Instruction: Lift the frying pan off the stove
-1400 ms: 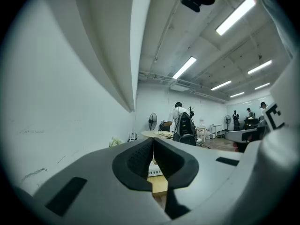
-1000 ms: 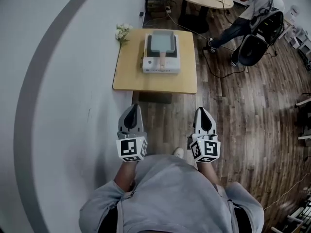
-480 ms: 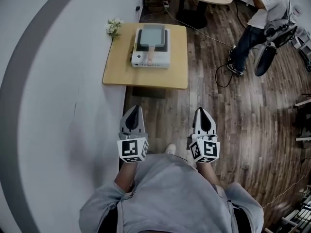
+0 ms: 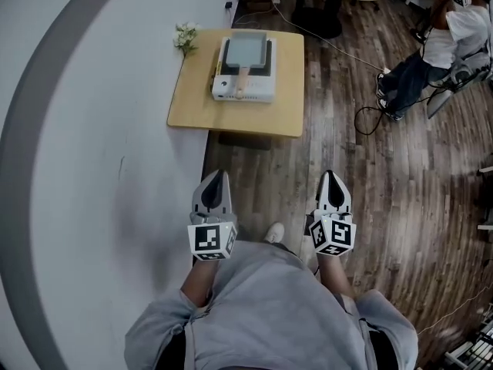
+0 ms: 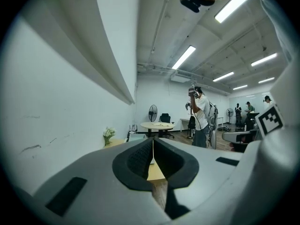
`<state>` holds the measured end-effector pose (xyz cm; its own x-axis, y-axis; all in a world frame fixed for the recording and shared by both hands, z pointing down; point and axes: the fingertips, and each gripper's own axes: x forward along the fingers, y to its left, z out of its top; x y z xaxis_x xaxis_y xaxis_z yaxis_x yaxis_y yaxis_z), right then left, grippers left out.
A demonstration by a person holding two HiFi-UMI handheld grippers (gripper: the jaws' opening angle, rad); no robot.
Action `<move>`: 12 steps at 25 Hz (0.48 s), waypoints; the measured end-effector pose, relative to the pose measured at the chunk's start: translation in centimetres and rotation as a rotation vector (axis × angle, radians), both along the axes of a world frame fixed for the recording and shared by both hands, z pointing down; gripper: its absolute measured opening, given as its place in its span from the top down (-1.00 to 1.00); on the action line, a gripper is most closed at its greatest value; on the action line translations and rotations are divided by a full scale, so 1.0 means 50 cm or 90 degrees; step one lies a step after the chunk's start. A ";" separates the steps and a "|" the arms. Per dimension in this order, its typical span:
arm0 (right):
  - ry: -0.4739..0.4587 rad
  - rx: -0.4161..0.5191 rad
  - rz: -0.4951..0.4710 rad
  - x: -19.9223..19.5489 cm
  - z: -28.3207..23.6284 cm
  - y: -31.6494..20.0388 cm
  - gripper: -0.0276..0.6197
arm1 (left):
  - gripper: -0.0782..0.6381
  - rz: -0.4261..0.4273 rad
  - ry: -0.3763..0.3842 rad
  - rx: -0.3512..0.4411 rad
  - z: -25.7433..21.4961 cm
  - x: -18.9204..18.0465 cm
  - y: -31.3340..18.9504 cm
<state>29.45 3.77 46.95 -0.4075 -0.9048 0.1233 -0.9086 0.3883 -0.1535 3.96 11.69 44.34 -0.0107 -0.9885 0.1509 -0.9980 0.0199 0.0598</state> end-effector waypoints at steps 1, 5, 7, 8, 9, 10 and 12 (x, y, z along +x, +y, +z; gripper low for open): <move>0.001 0.000 0.002 -0.001 0.000 -0.006 0.92 | 0.77 -0.002 0.000 -0.001 0.001 -0.006 -0.003; 0.008 0.009 0.007 -0.026 -0.012 -0.037 0.92 | 0.77 -0.001 0.008 0.004 -0.001 -0.035 -0.036; 0.014 0.015 0.010 -0.046 -0.019 -0.053 0.92 | 0.77 0.008 0.013 0.011 -0.003 -0.050 -0.061; 0.017 0.017 0.012 -0.058 -0.022 -0.061 0.92 | 0.77 0.013 0.016 0.015 -0.004 -0.060 -0.075; 0.019 0.019 0.015 -0.070 -0.024 -0.070 0.92 | 0.77 0.017 0.019 0.019 -0.004 -0.071 -0.089; 0.020 0.021 0.018 -0.083 -0.026 -0.079 0.92 | 0.77 0.020 0.021 0.023 -0.005 -0.084 -0.104; 0.024 0.025 0.023 -0.113 -0.032 -0.100 0.92 | 0.77 0.025 0.025 0.030 -0.008 -0.116 -0.135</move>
